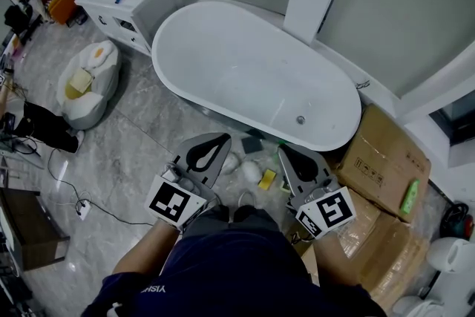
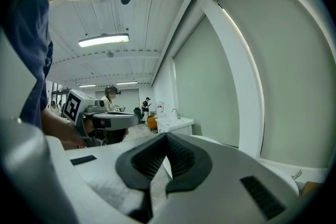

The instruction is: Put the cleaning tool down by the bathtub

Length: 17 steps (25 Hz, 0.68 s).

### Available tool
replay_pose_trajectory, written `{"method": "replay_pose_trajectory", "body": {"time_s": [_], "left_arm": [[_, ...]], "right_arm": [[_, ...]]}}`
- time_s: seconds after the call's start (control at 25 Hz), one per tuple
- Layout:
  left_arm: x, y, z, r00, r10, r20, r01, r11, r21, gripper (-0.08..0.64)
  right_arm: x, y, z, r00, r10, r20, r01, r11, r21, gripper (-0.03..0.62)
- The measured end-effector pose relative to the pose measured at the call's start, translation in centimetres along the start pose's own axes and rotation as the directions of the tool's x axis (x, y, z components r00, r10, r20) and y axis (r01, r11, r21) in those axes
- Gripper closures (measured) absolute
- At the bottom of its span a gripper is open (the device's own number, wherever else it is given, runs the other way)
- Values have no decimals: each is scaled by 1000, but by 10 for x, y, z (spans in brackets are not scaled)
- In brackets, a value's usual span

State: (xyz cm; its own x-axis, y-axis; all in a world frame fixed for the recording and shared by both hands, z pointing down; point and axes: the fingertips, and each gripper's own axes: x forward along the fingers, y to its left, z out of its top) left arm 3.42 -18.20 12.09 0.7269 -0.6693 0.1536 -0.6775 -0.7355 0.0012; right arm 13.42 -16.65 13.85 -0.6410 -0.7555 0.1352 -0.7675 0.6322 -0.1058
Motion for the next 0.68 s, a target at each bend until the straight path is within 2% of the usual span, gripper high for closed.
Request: {"method": "replay_pose_trajectory", "body": {"time_s": [0.68], "left_arm": [[8,17,-6,1000,4,-11,-4,1000,-16,529]], "right_arm": [[21,-5,-5,1000,16,-12,-16,1000,15,591]]}}
